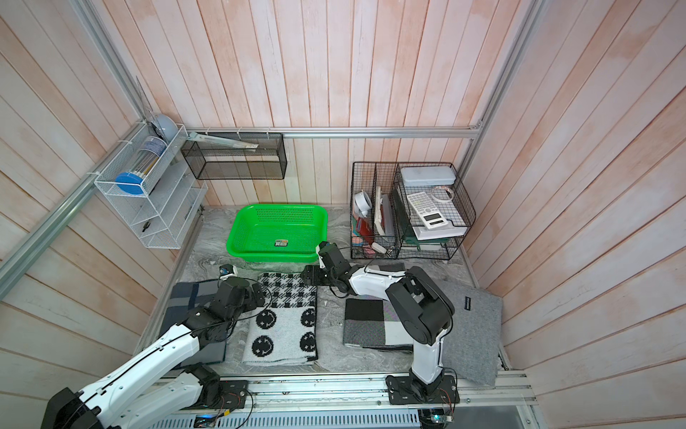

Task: Put the folded scarf in the basket
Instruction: Adjust the scarf at the center of the board.

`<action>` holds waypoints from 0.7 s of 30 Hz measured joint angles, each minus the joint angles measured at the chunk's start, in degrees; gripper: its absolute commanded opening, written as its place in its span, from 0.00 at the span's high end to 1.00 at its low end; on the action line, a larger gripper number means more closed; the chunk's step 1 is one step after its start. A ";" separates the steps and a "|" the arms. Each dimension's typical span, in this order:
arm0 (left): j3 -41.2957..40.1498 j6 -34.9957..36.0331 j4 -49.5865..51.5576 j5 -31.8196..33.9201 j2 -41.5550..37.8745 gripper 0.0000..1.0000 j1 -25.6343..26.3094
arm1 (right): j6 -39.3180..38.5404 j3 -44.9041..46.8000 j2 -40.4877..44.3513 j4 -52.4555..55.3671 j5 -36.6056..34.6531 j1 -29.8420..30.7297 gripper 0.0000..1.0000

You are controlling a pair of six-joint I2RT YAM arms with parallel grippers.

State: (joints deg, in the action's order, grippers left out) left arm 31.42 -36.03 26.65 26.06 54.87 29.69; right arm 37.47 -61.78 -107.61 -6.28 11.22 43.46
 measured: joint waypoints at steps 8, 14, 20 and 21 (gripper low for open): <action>-0.33 -4.17 -0.48 1.25 1.31 0.01 0.00 | 1.51 -0.50 -1.79 0.00 -0.04 1.16 0.54; -1.27 -4.70 -1.60 1.16 0.96 0.01 0.00 | 1.84 -0.50 -1.79 -0.13 -0.83 1.18 0.90; -3.02 -3.15 -5.33 0.66 -1.36 0.00 0.00 | 1.95 -0.15 -1.51 1.60 -1.16 1.11 1.00; -3.48 -2.64 -6.51 0.24 -1.90 0.00 0.00 | 2.12 0.66 -0.96 1.51 -1.33 1.11 1.00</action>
State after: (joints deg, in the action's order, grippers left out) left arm 27.94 -38.68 20.14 26.30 52.97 29.69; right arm 39.59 -61.12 -108.57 -4.78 9.89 44.58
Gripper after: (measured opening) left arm 0.998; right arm 0.112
